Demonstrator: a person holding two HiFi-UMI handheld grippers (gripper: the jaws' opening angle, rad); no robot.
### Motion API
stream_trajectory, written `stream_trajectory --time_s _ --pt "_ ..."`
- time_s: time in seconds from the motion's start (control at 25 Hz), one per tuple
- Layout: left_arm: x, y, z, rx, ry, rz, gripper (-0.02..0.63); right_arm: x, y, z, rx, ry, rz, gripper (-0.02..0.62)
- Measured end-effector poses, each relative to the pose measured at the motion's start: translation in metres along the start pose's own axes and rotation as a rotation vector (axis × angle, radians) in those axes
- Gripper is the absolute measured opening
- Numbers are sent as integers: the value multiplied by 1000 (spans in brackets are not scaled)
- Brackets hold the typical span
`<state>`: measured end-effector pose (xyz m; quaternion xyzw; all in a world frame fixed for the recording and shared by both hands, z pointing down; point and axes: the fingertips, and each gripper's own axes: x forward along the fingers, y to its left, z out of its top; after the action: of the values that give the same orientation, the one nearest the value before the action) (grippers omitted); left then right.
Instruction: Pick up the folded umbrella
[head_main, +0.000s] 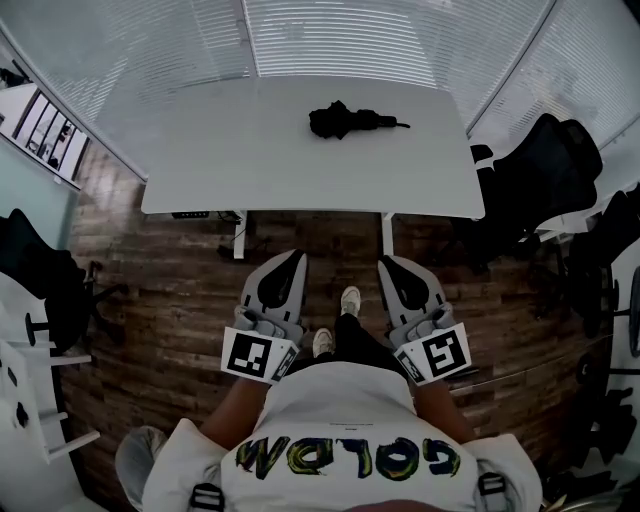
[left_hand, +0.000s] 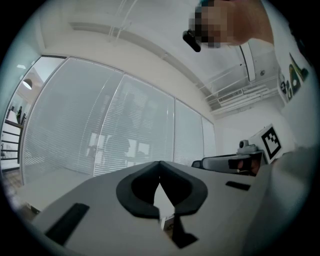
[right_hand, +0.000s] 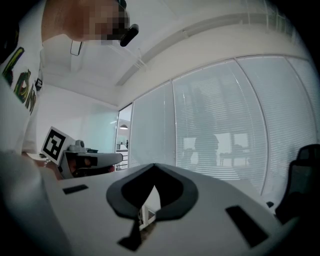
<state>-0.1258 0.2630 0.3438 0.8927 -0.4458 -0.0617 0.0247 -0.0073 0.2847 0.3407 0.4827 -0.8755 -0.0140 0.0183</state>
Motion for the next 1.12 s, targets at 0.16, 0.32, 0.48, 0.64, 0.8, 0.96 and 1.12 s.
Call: stream_trajectory --time_s 0.16,0.32,0.48,0.64,0.8,0.96,1.12 --pt "14 3 -4 2 2 1 11 10 -8 -4 -7 -4 18 8" --pt "39 6 -7 9 7 -2 11 20 -31 -6 -2 -8 10 8" --pt "74 7 -9 19 11 -5 11 31 -65 -7 -2 -12 0 8" --pt "113 11 -11 22 15 -7 11 48 -101 -9 3 -10 -1 8" --pt "156 14 -14 26 15 -5 11 66 -137 -11 4 -15 7 8" --pt "194 12 -15 30 18 -3 11 78 -174 -8 3 -25 13 8" --pt "224 9 -14 35 14 9 11 86 -203 -7 -4 -26 25 8"
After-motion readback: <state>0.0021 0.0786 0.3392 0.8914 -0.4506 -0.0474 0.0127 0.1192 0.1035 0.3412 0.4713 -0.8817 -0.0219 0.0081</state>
